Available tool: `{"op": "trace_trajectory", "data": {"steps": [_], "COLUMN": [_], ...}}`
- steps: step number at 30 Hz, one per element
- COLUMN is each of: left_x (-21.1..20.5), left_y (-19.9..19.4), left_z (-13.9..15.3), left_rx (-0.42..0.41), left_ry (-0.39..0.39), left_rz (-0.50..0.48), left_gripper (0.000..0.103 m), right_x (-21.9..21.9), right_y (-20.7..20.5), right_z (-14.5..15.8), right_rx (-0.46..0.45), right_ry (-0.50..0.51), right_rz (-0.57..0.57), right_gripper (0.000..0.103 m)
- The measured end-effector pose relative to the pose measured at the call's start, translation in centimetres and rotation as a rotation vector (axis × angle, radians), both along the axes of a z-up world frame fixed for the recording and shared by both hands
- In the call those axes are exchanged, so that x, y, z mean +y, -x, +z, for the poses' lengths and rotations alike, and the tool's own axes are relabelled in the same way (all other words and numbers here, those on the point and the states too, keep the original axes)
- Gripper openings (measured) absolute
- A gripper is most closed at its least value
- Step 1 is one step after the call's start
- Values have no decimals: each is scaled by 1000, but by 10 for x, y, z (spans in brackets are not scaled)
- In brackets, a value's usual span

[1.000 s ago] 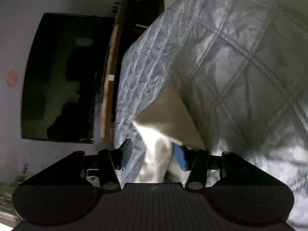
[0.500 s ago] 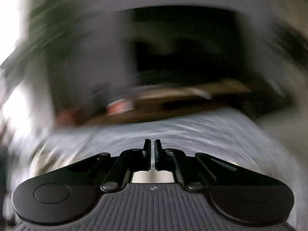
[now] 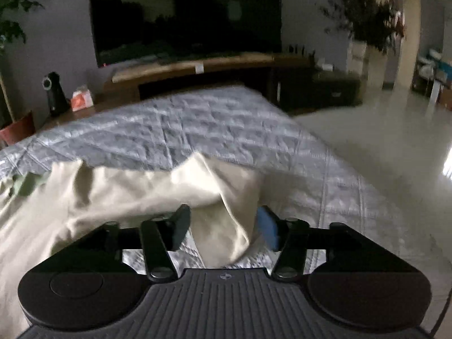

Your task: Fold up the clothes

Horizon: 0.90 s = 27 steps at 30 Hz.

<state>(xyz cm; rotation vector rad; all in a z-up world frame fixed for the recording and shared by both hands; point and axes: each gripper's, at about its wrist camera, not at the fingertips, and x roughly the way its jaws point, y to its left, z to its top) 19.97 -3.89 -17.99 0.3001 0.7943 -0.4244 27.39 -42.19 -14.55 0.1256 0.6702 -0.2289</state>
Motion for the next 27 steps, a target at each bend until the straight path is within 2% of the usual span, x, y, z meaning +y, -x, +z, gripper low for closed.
{"op": "trace_trajectory", "data": {"steps": [1, 3, 4, 5, 6, 7, 10, 13, 19, 23, 27], "left_x": [0, -1, -1, -2, -2, -3, -2, -2, 1, 5, 11], "left_y": [0, 0, 0, 0, 1, 1, 1, 2, 1, 0, -3], "left_z": [0, 0, -1, -1, -1, -1, -1, 0, 1, 3, 7], "left_rx": [0, 0, 0, 0, -1, -2, 0, 0, 2, 1, -2], "left_ry": [-2, -4, -4, -4, -5, -5, -2, -3, 5, 16, 34], "left_rz": [1, 2, 3, 4, 4, 4, 4, 2, 9, 18, 36], "left_gripper": [57, 57, 57, 57, 57, 57, 58, 57, 57, 57, 57], "right_x": [-1, -4, -8, -12, -17, -19, -21, -19, 23, 57, 96], "right_y": [-1, -8, -7, -7, -13, -13, -6, -5, 0, 10, 4], "right_z": [-5, -19, -20, -22, -25, -25, -5, 31, 108, 146, 157], "right_rx": [18, 49, 52, 56, 68, 85, 34, -52, -137, -196, -197], "right_ry": [3, 20, 13, 2, -33, -33, -22, 7, 78, -4, -147], "right_rz": [6, -2, -15, -26, -24, -31, -16, 0, 168, 285, 396], "right_gripper": [67, 66, 61, 32, 9, 3, 2, 2, 2, 2, 2]}}
